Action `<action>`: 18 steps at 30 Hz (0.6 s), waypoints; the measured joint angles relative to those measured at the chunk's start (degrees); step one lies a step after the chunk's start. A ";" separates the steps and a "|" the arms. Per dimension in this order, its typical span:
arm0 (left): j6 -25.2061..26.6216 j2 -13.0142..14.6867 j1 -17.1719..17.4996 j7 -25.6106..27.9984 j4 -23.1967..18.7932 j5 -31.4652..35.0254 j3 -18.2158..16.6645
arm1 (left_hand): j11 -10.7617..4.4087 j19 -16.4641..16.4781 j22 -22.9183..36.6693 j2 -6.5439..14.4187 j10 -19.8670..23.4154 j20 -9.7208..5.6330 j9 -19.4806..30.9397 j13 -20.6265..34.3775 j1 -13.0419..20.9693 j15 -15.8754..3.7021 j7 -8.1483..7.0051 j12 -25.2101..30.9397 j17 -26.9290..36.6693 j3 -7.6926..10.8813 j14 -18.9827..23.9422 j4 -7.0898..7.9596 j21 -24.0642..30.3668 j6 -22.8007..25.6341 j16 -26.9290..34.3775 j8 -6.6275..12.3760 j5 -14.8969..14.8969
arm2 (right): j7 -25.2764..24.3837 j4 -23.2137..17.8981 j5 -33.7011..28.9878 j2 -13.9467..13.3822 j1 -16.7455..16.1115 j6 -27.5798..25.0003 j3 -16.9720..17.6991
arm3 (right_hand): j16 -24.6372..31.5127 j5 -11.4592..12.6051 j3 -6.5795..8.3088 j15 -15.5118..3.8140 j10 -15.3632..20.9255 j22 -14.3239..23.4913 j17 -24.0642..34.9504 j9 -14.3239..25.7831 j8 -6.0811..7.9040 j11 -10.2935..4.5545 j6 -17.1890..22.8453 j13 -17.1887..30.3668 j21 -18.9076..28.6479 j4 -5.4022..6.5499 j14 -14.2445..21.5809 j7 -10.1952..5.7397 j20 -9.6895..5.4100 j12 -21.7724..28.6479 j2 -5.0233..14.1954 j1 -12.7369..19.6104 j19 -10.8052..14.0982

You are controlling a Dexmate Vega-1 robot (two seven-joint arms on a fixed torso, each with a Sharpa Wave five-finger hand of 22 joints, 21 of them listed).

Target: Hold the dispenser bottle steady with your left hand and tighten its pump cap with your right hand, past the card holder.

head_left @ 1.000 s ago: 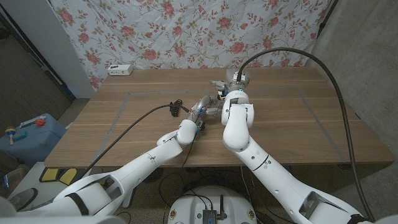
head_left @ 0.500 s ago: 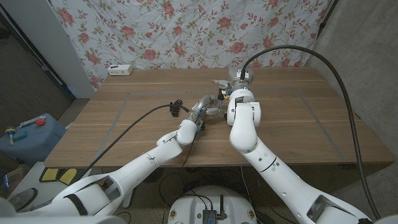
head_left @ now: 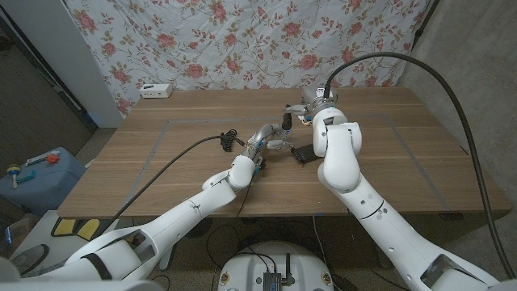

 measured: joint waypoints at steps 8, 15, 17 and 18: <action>0.23 0.11 0.09 0.02 -0.26 0.04 -0.06 | 0.00 0.00 0.00 0.00 -0.01 0.00 0.00 0.00 0.00 0.00 0.00 0.00 0.01 0.00 0.00 0.00 0.00 0.00 0.00 0.10 0.00 | 0.76 -2.84 5.94 -3.98 -0.10 2.78 2.27 | 0.00 0.00 1.46 0.42 -3.76 -0.16 -0.26 0.26 -1.68 -0.13 -4.53 0.00 0.00 -2.95 -2.92 -2.49 -0.23 0.00 0.32 4.37 -0.77; 0.42 0.23 0.11 0.02 -0.46 0.09 -0.09 | 0.01 0.00 0.00 0.00 -0.03 0.00 0.00 0.00 0.00 0.00 0.00 -0.01 0.01 0.00 0.00 0.00 0.00 0.00 0.00 0.10 0.00 | 0.69 -4.24 10.50 -6.94 0.22 4.26 3.25 | 0.00 0.00 3.09 1.42 -7.81 -0.16 -0.53 0.53 -3.00 -0.92 -9.33 0.26 0.00 -5.13 -6.15 -6.88 0.32 0.00 0.43 8.99 -1.94; 0.48 0.23 0.11 0.01 -0.46 0.10 -0.09 | 0.02 0.00 0.00 0.00 -0.03 0.00 0.00 0.00 0.00 0.00 0.00 -0.01 0.01 0.00 0.00 0.00 0.00 0.00 0.00 0.10 0.00 | 0.69 -4.50 10.50 -7.77 0.46 4.26 3.28 | -0.19 0.00 3.42 1.62 -9.06 -0.16 -0.53 0.53 -3.00 -1.13 -10.46 0.26 0.00 -5.46 -7.39 -7.19 0.74 0.00 0.13 9.96 -2.37; 0.49 0.27 0.11 0.01 -0.52 0.10 -0.10 | 0.01 0.00 0.00 0.00 -0.02 0.00 0.00 0.00 0.00 0.00 0.00 -0.01 0.01 0.00 0.00 0.00 0.00 0.00 0.00 0.09 0.00 | 0.53 -4.55 11.82 -7.96 0.52 4.71 3.28 | -0.21 0.00 3.46 1.73 -9.41 -0.16 -0.53 0.53 -3.00 -1.49 -10.85 0.26 0.00 -5.50 -7.68 -7.20 1.04 0.00 0.19 10.53 -2.67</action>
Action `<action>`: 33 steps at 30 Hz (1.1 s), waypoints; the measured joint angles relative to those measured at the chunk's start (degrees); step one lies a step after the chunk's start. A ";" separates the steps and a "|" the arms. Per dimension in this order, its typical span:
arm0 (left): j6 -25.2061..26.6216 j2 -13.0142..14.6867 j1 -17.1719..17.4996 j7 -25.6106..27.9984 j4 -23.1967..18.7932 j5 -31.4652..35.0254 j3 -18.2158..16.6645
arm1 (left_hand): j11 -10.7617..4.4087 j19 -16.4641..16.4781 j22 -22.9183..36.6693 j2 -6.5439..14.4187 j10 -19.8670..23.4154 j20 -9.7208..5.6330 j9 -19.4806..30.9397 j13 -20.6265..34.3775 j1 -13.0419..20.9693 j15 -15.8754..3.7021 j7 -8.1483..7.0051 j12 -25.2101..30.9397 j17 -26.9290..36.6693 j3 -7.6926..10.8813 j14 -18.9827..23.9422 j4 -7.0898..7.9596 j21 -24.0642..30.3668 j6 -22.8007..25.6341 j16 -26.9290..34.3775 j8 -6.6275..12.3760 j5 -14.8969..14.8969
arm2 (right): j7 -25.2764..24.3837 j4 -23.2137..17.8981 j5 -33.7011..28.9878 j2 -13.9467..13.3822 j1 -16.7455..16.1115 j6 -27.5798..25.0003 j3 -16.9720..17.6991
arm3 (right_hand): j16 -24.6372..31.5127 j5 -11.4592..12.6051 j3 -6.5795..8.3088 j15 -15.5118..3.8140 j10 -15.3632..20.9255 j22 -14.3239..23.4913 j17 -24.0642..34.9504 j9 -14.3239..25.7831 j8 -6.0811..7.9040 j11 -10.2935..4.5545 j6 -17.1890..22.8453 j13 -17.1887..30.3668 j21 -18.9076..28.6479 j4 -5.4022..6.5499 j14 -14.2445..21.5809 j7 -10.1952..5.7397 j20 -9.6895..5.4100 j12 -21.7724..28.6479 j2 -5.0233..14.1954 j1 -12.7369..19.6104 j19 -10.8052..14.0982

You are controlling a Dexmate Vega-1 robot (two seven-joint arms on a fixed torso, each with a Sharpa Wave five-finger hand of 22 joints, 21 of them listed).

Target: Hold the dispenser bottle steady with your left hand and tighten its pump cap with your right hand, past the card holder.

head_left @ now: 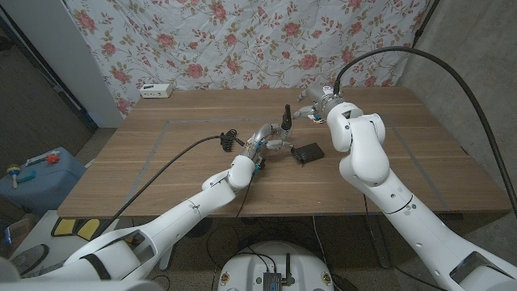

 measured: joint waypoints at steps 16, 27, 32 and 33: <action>0.20 0.08 0.00 -0.13 -0.17 0.08 -0.05 | -0.02 0.00 0.00 0.00 0.01 0.00 0.00 0.00 0.00 0.00 0.00 -0.05 0.00 0.00 0.00 0.00 0.00 0.00 0.00 -0.11 0.00 | -3.34 -0.67 6.87 -7.09 2.09 3.46 -0.09 | 0.00 2.52 1.12 0.30 -8.06 0.17 0.01 0.06 0.00 -2.52 -3.06 -0.01 -0.45 -1.10 -5.44 -0.38 2.73 0.00 -1.95 8.34 -5.25; 0.52 0.07 0.00 -0.13 -0.17 0.16 -0.07 | -0.11 0.00 0.00 0.00 -0.07 0.00 0.00 0.00 0.00 0.00 0.00 0.01 0.00 0.00 0.00 0.00 0.00 0.00 0.00 -0.11 0.00 | -6.88 0.37 12.25 -12.32 2.45 6.44 1.16 | 0.00 5.30 3.18 -0.19 -11.19 0.00 -0.26 0.53 1.34 -4.86 -0.83 -0.17 -0.45 -1.42 -7.37 -0.27 1.53 0.28 -2.50 17.57 -7.06; 0.87 0.05 0.00 -0.13 -0.54 0.30 -0.04 | -0.11 0.00 0.00 0.00 -0.07 0.00 0.00 0.00 0.00 0.00 0.00 0.01 0.01 0.00 0.00 0.00 0.00 0.00 0.00 0.01 0.00 | -14.42 1.14 19.96 -14.36 2.44 10.91 1.67 | 0.00 6.14 3.48 -0.12 -11.49 0.00 -0.26 0.78 2.17 -5.17 1.08 -0.17 -0.15 -1.27 -7.87 -0.37 1.22 0.28 -3.37 19.97 -7.36; 0.95 0.05 0.00 -0.13 -0.72 0.33 0.01 | -0.11 0.00 0.00 0.00 -0.07 0.00 0.00 0.00 0.00 0.00 0.00 0.01 0.01 0.00 0.00 0.00 0.00 0.00 0.00 0.01 0.00 | -16.75 1.32 22.19 -14.76 2.44 12.22 1.71 | 0.00 6.16 3.48 -0.32 -11.49 0.00 -0.26 0.79 2.29 -5.17 1.28 -0.17 -0.15 -1.27 -8.07 -0.18 1.22 0.28 -3.44 20.27 -7.36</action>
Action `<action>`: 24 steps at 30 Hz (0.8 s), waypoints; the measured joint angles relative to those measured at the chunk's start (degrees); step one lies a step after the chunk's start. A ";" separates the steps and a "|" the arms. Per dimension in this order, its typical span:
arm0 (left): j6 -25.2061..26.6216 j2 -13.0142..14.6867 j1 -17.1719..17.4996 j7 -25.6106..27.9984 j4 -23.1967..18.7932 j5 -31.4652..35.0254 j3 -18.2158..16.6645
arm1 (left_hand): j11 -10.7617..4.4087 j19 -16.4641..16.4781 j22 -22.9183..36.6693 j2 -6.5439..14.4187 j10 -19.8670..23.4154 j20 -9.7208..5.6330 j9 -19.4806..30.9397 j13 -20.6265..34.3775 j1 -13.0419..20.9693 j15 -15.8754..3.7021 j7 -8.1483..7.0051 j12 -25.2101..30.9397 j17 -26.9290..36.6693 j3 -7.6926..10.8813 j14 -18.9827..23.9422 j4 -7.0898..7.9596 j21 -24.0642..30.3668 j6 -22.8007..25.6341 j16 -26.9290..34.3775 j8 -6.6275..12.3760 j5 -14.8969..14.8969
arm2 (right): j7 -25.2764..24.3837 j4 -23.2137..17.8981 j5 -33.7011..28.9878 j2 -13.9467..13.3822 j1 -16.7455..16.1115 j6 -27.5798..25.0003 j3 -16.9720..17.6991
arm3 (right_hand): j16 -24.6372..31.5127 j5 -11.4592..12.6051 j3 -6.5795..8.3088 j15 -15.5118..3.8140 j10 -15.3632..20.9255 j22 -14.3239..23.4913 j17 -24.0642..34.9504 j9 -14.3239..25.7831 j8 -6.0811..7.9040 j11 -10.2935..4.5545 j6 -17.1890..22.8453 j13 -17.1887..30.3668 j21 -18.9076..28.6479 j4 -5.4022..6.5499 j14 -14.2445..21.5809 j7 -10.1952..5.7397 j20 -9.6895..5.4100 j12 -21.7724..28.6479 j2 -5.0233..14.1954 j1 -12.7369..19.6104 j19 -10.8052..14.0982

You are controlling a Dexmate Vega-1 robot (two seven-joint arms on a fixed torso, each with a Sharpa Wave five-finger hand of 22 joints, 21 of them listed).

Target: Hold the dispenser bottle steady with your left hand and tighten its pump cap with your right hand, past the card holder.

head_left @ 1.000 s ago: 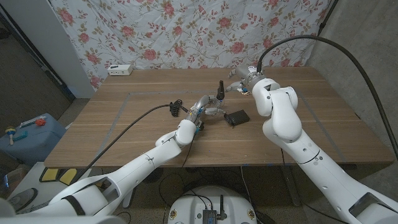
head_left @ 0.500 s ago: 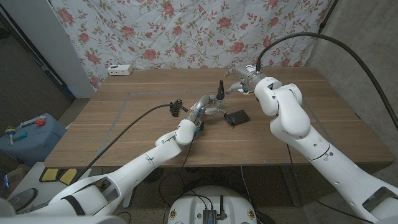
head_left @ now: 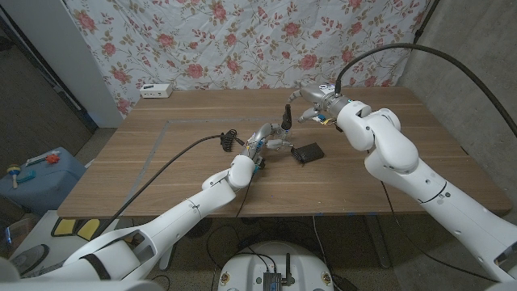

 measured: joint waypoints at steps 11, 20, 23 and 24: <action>0.82 0.02 0.11 0.00 -0.63 0.23 0.17 | 0.00 0.00 0.00 0.00 0.00 0.00 0.00 -0.15 0.00 0.00 0.00 0.00 -0.14 0.00 0.00 0.00 0.00 0.00 0.00 0.01 0.00 | -6.11 1.43 5.24 -2.88 0.68 4.01 -0.75 | 0.00 1.00 0.25 0.21 -0.82 0.00 0.01 0.25 0.98 -0.83 2.58 0.00 0.00 0.25 -0.61 -0.10 -0.30 0.40 -0.96 2.32 -0.30; 1.23 0.04 0.20 0.01 -0.93 0.28 0.25 | 0.00 0.00 0.00 0.00 0.00 0.00 0.00 -0.14 0.00 0.12 0.00 -0.01 -0.29 0.00 0.12 0.00 0.00 0.00 0.00 0.02 0.00 | -7.45 2.52 6.69 -4.08 2.20 5.45 -2.42 | 0.00 1.64 0.24 0.41 -1.32 0.01 0.16 0.27 1.84 -2.19 4.63 -0.27 0.00 0.25 -1.43 -0.10 -0.14 0.40 -0.96 3.42 -1.29; 1.25 0.04 0.20 0.01 -0.94 0.28 0.29 | 0.00 0.00 0.00 0.00 0.00 0.00 0.00 -0.14 0.00 0.12 0.00 -0.02 -0.29 0.00 0.12 0.00 0.00 0.00 0.00 0.01 0.00 | -7.49 2.85 6.77 -4.36 2.73 5.72 -2.95 | 0.27 1.84 0.23 0.51 -0.98 0.01 0.16 0.27 1.86 -2.50 5.03 -0.27 0.00 0.26 -1.54 -0.10 -0.14 0.57 -1.10 3.66 -1.29; 1.25 0.04 0.20 0.01 -0.94 0.28 0.29 | 0.00 0.00 0.00 0.00 0.00 0.00 0.00 -0.14 0.00 0.12 0.00 -0.03 -0.29 0.00 0.12 0.00 0.00 0.00 0.00 0.01 0.00 | -7.49 2.95 6.77 -4.45 2.92 5.72 -3.12 | 0.27 2.07 0.08 0.51 -1.10 0.01 0.16 0.27 1.86 -2.81 5.46 -0.26 0.00 0.42 -1.53 -0.10 -0.14 0.62 -1.10 3.66 -1.29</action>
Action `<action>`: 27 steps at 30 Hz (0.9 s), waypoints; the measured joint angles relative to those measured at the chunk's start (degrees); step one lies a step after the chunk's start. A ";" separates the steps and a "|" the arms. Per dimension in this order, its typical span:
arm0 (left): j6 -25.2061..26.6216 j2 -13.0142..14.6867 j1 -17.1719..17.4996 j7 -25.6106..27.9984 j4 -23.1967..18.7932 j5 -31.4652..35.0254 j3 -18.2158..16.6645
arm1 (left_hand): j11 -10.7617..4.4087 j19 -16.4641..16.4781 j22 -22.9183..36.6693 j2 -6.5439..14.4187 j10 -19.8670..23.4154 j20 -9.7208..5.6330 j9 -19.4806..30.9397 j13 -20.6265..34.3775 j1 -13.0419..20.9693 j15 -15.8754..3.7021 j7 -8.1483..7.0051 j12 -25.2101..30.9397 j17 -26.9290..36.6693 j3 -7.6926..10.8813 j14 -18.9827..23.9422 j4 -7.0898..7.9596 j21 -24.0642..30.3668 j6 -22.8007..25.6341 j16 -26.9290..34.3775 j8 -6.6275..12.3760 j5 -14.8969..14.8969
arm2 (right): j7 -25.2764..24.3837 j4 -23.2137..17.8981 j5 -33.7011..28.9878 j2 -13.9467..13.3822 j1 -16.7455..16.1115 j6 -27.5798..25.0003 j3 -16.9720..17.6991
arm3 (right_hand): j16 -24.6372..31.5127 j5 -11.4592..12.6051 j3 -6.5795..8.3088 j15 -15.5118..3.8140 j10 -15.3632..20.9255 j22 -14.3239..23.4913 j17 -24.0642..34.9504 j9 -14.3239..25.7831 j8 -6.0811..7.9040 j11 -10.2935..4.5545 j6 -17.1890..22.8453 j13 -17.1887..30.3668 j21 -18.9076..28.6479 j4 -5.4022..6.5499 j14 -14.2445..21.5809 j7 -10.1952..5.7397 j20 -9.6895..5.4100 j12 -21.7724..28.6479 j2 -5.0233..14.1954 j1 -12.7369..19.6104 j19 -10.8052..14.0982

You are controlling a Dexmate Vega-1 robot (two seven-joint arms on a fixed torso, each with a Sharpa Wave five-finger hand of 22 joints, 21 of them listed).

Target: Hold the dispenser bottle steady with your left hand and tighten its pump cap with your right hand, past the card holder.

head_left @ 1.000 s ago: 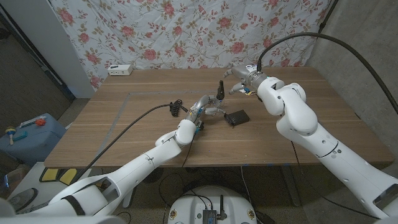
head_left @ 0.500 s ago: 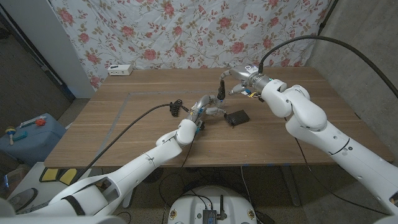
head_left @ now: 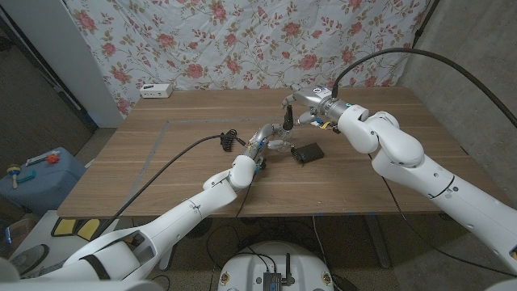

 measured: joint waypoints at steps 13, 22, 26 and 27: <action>0.05 -0.02 0.19 0.00 -0.20 -0.03 0.07 | 0.00 0.00 0.00 0.00 0.00 0.00 0.00 0.00 0.00 0.00 0.00 -0.14 0.01 0.00 0.00 0.00 0.00 0.00 0.00 0.19 0.00 | 0.89 0.81 -0.46 -0.81 1.46 0.60 -1.22 | 0.23 0.22 -0.32 0.00 -0.07 0.00 0.27 0.00 0.57 -0.07 1.32 0.00 0.00 0.79 0.01 0.11 -0.31 0.00 -0.24 0.23 -0.31; 0.03 0.00 0.26 -0.03 -0.21 -0.09 0.10 | 0.01 0.00 0.00 -0.23 0.01 0.00 0.00 -0.28 -0.23 0.00 0.00 -0.20 0.01 0.00 0.00 0.00 0.00 0.00 0.00 0.18 0.00 | 2.66 1.09 -0.83 -0.86 2.26 -0.09 -1.82 | 0.23 0.49 -0.65 -0.01 0.33 0.01 0.26 -0.01 0.57 0.78 1.50 0.01 0.00 1.11 0.01 -0.08 -0.31 0.00 -0.25 0.22 -0.30; -0.11 0.03 0.32 -0.08 -0.25 -0.11 0.11 | 0.11 0.00 0.00 -0.30 0.35 0.00 0.00 -0.27 -0.30 0.00 0.00 -0.22 0.15 0.00 0.01 0.00 0.00 0.00 0.00 0.17 0.00 | 3.93 1.10 -1.13 -0.70 2.69 -0.73 -2.21 | 0.23 0.66 -0.81 0.00 0.32 0.01 0.26 -0.01 0.56 0.77 1.50 0.01 0.00 1.27 0.01 -0.08 -0.09 0.00 -0.58 -0.11 -0.09; -0.13 0.04 0.32 -0.09 -0.25 -0.11 0.11 | 0.11 0.00 0.00 -0.30 0.35 0.00 0.00 -0.27 -0.30 0.00 0.00 -0.23 0.16 0.00 0.01 0.00 0.00 0.00 0.00 0.15 0.00 | 4.02 1.10 -1.14 -0.66 2.74 -0.78 -2.26 | 0.23 0.66 -0.95 0.00 0.30 0.01 0.26 -0.01 0.56 0.82 1.50 0.01 0.00 1.41 0.01 -0.08 -0.09 0.00 -0.64 -0.17 -0.09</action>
